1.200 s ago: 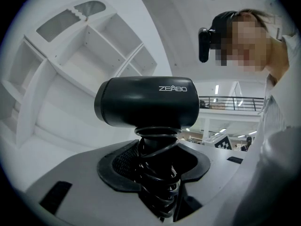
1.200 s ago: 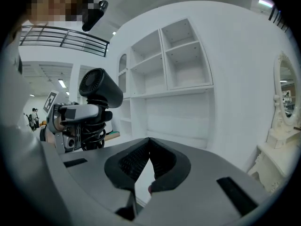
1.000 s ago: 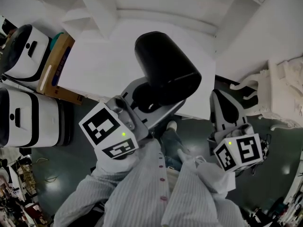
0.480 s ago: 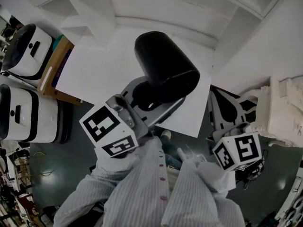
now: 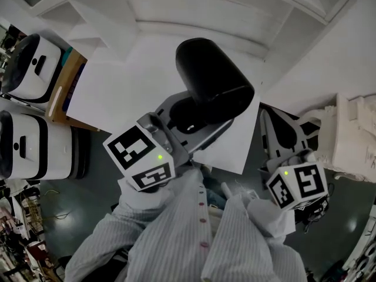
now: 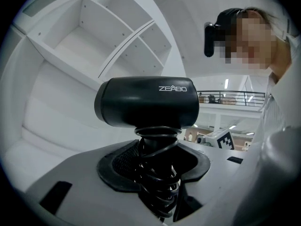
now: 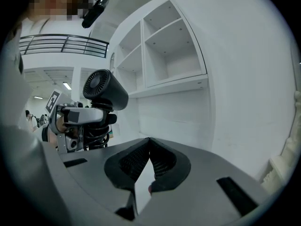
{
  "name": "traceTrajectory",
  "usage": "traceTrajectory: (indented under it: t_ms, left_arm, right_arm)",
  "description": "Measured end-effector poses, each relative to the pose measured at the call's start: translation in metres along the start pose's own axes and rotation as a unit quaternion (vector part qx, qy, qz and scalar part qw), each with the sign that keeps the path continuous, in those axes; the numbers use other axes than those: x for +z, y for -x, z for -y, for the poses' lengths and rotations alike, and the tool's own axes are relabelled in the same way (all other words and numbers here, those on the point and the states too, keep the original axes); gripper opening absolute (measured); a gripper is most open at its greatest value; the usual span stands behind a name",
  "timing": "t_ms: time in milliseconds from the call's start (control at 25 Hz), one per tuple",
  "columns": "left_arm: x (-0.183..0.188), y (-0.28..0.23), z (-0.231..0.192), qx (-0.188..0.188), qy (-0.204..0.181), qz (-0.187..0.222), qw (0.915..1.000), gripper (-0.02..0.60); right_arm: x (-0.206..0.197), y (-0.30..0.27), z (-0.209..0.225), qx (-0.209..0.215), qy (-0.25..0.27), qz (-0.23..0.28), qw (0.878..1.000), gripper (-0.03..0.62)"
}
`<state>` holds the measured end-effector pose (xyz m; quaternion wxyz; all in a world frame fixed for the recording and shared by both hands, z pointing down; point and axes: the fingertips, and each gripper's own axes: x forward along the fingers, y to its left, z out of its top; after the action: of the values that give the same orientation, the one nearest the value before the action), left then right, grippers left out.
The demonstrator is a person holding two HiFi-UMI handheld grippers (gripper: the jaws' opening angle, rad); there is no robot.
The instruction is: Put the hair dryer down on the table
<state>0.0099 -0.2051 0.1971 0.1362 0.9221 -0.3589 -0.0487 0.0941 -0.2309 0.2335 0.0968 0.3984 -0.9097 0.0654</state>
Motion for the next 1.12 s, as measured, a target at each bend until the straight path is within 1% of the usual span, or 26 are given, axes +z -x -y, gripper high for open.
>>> traceTrajectory:
  t_ms: [360,440,560,680,880,1000,1120]
  left_arm:
    - [-0.020,-0.015,-0.012,-0.019,-0.003,-0.047,0.9987,0.199]
    - [-0.028,-0.017,-0.012,-0.023,-0.010,-0.063,0.9977,0.199]
    - [-0.045,-0.021,-0.011,-0.034,-0.032,-0.095,0.9944,0.199]
    - [-0.064,-0.025,-0.009,-0.045,-0.048,-0.128,0.9896,0.200]
    - [-0.099,-0.026,-0.010,-0.059,-0.062,-0.181,0.9798,0.200]
    - [-0.123,-0.022,-0.015,-0.066,-0.077,-0.218,0.9706,0.199]
    - [-0.155,-0.016,-0.020,-0.068,-0.090,-0.262,0.9584,0.199]
  right_arm:
    - [-0.004,-0.005,0.015,-0.032,-0.017,-0.004,0.999,0.011]
    - [-0.007,-0.005,0.019,-0.040,-0.022,-0.006,0.999,0.011]
    - [-0.012,-0.003,0.025,-0.051,-0.029,-0.009,0.998,0.011]
    - [-0.017,-0.001,0.032,-0.060,-0.035,-0.012,0.997,0.011]
    - [-0.028,0.001,0.039,-0.072,-0.049,-0.024,0.996,0.011]
    - [-0.035,-0.001,0.040,-0.075,-0.053,-0.034,0.995,0.011]
    - [-0.044,-0.003,0.039,-0.077,-0.053,-0.046,0.995,0.011]
